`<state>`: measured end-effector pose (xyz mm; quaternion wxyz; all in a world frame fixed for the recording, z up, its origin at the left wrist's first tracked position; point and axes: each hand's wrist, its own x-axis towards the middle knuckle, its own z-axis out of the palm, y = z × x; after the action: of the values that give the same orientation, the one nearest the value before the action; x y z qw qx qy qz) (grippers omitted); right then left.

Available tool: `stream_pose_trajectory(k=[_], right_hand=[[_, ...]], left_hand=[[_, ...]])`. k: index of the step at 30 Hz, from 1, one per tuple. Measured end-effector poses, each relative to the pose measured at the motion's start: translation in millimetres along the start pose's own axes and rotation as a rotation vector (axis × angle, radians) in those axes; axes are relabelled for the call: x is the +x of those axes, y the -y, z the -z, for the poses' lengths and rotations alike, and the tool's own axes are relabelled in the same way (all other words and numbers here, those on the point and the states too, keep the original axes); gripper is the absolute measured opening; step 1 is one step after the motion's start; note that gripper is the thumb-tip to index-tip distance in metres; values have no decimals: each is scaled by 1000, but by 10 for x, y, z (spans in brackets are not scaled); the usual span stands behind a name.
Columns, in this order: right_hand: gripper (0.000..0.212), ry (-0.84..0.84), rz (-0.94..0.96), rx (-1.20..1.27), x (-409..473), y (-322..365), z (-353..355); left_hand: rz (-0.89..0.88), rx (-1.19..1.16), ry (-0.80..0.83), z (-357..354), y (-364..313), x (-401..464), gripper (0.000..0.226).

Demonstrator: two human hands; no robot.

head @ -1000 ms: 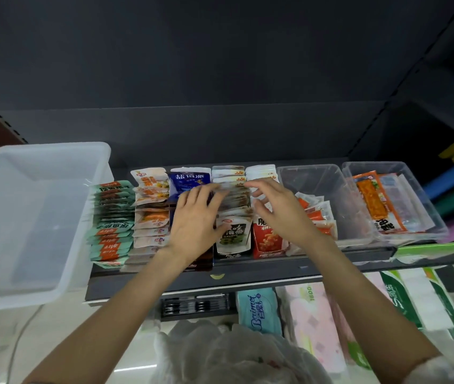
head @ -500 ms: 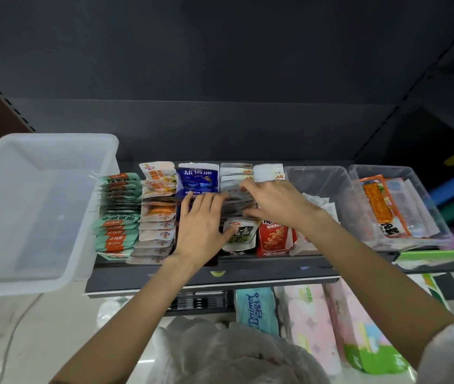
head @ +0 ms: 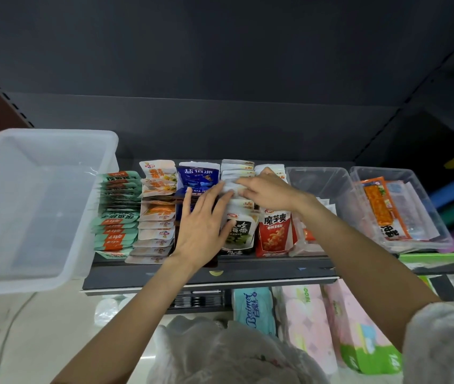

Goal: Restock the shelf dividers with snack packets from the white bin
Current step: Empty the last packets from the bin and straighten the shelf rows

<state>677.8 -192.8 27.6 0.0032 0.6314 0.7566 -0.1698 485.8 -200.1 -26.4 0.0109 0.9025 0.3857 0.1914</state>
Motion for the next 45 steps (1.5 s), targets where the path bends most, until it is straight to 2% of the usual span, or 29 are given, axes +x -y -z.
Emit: stream_pose_trajectory(k=[4, 7, 9, 10, 13, 14, 15, 17, 19, 24, 26, 29, 32, 37, 42, 45], right_hand=[[31, 121, -18, 3, -7, 54, -6], [29, 59, 6, -5, -106, 110, 1], [38, -126, -38, 83, -223, 128, 77], [41, -262, -85, 205, -316, 149, 101], [37, -752, -274, 761, -712, 330, -67], [36, -838, -346, 912, -825, 424, -209], [35, -854, -416, 1015, -896, 514, -366], [39, -782, -494, 1125, -952, 637, -650], [44, -721, -498, 1211, -927, 692, -777], [54, -658, -367, 1180, -765, 752, -829], [57, -651, -360, 1153, -682, 722, -849], [63, -612, -367, 1214, -543, 694, -771], [62, -562, -356, 1288, -433, 711, -739], [59, -495, -331, 1157, -439, 573, -718], [63, -537, -336, 1069, -377, 434, -541], [66, -508, -337, 1122, -229, 334, -456]], left_hand=[[-27, 27, 49, 21, -9, -10, 57], [-28, 43, 76, 39, -30, -6, 64], [-10, 17, 84, 54, -49, -3, 67], [7, -1, 90, 58, -68, 6, 67], [43, -89, 91, 78, -172, 57, 68], [60, -142, 73, 102, -213, 68, 67], [92, -216, 37, 141, -253, 62, 65], [203, -400, -88, 243, -335, -13, 57], [333, -595, -144, 328, -415, -141, 49], [668, -1056, 70, 356, -443, -158, 47], [681, -1183, 120, 376, -441, -60, 40], [728, -1320, 113, 354, -461, 92, 36], [792, -1400, 128, 273, -496, 175, 42], [738, -1396, 103, 213, -524, 166, 44], [741, -1335, 76, 240, -540, 252, 53], [760, -1330, 62, 203, -491, 325, 54]])
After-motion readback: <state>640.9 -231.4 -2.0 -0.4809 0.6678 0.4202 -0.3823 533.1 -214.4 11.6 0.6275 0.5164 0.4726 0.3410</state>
